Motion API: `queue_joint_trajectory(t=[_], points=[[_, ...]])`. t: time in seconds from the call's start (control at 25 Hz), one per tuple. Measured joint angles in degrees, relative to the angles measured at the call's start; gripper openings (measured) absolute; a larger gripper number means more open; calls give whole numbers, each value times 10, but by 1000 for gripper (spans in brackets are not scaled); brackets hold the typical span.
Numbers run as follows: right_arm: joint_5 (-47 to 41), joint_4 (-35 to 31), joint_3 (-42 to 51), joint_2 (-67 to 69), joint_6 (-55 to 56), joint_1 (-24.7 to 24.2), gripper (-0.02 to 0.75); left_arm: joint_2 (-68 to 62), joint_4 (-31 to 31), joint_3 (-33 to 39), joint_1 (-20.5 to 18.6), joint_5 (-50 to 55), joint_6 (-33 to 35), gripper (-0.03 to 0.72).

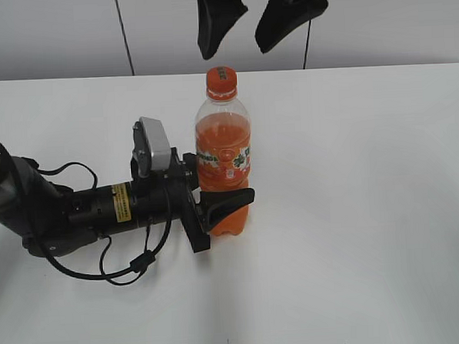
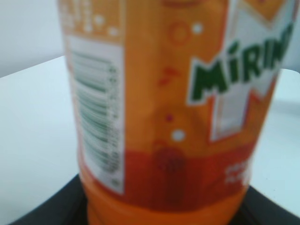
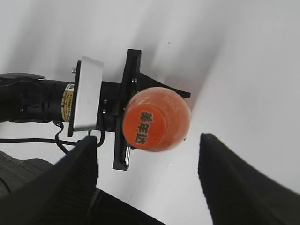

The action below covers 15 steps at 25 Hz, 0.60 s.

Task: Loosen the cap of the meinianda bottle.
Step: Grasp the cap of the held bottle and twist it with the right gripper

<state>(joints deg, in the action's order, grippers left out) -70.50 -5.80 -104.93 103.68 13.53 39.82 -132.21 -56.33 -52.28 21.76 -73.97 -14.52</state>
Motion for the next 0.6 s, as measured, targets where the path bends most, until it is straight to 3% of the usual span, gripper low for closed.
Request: queue_joint_trajectory(t=[0.6], points=[[0, -14, 3, 45, -24, 0, 500, 0, 0, 0, 0, 0, 0, 386]])
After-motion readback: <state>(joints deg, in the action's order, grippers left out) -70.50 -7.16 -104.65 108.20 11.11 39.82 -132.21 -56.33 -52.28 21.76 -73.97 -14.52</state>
